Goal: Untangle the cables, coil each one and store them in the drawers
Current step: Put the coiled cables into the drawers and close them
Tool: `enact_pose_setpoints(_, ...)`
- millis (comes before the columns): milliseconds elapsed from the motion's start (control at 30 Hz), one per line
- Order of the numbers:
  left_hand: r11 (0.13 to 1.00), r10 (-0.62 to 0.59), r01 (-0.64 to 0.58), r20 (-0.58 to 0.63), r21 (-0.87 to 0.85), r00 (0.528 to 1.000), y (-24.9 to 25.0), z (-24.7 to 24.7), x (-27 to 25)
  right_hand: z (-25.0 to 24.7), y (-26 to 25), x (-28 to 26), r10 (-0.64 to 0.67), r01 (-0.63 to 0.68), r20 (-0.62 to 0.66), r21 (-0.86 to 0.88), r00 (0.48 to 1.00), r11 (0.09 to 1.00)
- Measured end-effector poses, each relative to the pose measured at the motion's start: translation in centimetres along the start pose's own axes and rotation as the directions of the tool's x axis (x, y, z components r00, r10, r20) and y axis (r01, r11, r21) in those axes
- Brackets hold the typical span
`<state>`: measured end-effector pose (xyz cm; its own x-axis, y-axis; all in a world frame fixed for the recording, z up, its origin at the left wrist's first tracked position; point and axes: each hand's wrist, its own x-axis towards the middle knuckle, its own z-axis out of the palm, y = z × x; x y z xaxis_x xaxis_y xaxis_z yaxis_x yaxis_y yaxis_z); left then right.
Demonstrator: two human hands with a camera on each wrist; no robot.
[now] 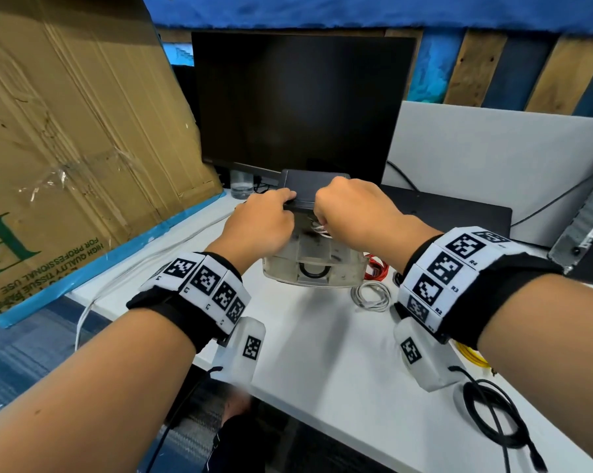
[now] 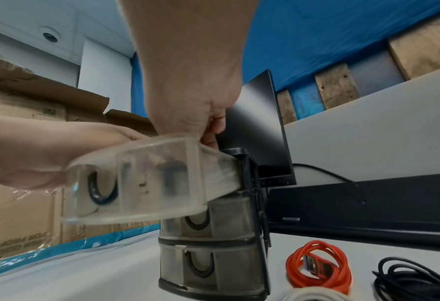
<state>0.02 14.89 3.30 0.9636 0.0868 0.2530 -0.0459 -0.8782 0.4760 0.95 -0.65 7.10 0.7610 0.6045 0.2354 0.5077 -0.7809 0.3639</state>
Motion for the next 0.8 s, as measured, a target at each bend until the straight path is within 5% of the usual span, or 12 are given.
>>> enact_pose_setpoints(333,1.0,-0.01,0.011,-0.011,0.002,1.0,0.0,0.3,0.0,-0.1,-0.1,-0.2,0.007,-0.005,0.027,-0.07,1.0,0.998)
enact_pose_setpoints(467,1.0,-0.011,0.01,-0.018,-0.012,1.0,0.0,0.3,0.0,0.1,0.5,0.0,0.07,-0.066,-0.018,0.168,0.997,0.984)
enact_pose_setpoints(667,0.999,0.0,-0.002,-0.033,-0.041,0.999,-0.2,0.4,0.2,0.9,3.9,0.5,0.327,-0.208,-0.128,0.549,0.936,0.81)
enact_pose_setpoints(800,0.999,-0.011,0.009,-0.037,-0.051,0.999,-0.3,0.7,0.3,3.0,7.0,0.8,0.41,-0.396,0.085,0.489,0.908,0.777)
